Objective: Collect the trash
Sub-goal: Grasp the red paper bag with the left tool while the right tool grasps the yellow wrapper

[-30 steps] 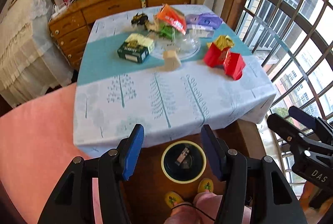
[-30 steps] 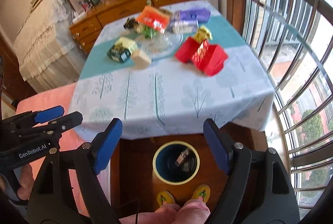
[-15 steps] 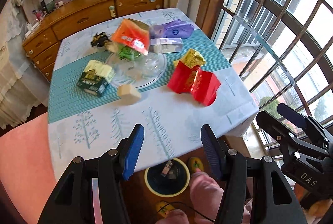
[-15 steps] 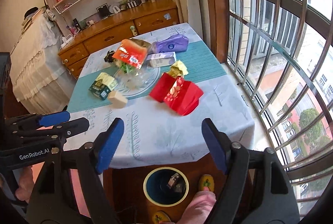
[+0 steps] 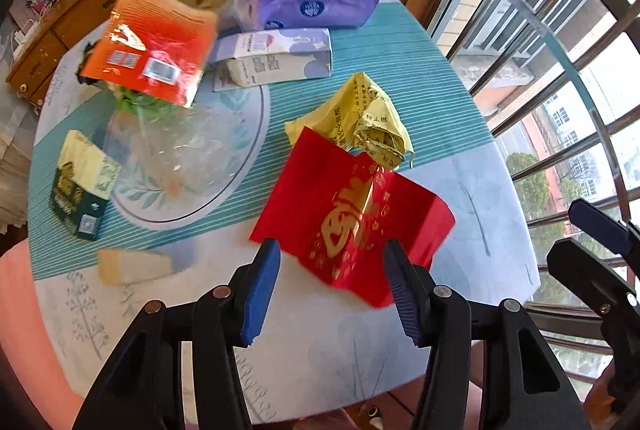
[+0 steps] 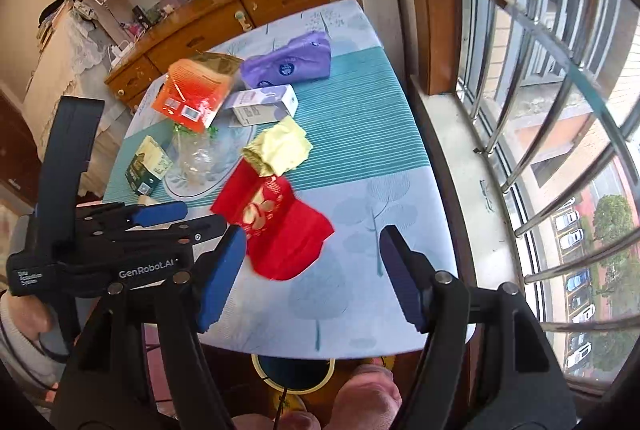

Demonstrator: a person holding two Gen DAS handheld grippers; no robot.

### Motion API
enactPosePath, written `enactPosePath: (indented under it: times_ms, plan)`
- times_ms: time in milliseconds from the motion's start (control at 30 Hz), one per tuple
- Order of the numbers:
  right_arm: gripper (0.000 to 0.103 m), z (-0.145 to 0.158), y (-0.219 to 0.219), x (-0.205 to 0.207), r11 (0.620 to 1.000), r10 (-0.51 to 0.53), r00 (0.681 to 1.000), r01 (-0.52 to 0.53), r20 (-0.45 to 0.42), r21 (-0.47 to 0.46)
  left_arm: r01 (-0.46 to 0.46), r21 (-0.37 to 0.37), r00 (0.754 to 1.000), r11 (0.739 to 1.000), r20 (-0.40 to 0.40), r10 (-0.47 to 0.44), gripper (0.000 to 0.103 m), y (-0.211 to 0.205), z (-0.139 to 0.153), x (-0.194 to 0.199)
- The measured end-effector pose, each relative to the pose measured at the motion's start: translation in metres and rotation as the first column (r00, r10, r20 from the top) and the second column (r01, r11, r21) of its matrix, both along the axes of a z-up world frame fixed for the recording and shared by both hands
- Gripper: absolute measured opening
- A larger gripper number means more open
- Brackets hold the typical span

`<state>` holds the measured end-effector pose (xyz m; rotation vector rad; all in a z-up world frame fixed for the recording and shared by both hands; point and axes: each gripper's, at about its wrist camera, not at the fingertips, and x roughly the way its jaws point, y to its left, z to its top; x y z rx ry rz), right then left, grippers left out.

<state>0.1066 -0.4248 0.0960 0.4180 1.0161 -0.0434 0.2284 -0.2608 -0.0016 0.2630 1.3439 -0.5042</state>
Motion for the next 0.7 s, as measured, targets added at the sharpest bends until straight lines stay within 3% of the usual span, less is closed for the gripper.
enactPosePath:
  times_ms: [100, 167, 233, 400, 700]
  plan:
    - [0.067, -0.016, -0.016, 0.022, 0.999, 0.043, 0.999, -0.042, -0.024, 0.019, -0.007, 0.026, 0.999, 1.0, -0.032, 0.008, 0.05, -0.01, -0.02, 0.007]
    - [0.067, -0.023, -0.021, 0.035, 0.997, 0.069, 0.997, -0.068, -0.025, 0.026, -0.021, 0.036, 0.998, 0.999, -0.064, 0.023, 0.037, -0.014, -0.031, 0.01]
    - [0.067, -0.028, -0.023, 0.046, 0.995, 0.095, 0.995, -0.094, -0.023, 0.031, -0.037, 0.036, 0.995, 0.999, -0.091, 0.04, 0.034, -0.015, -0.04, 0.012]
    - [0.067, -0.037, -0.019, 0.063, 0.99, 0.135, 0.99, -0.133, -0.033, 0.052, -0.054, 0.019, 0.996, 0.998, -0.076, 0.055, 0.008, -0.013, -0.032, 0.014]
    - [0.067, -0.043, -0.007, 0.092, 0.98, 0.16, 0.986, -0.154, -0.039, 0.124, -0.132, -0.023, 0.988, 0.991, -0.08, 0.13, 0.005, 0.014, -0.004, -0.003]
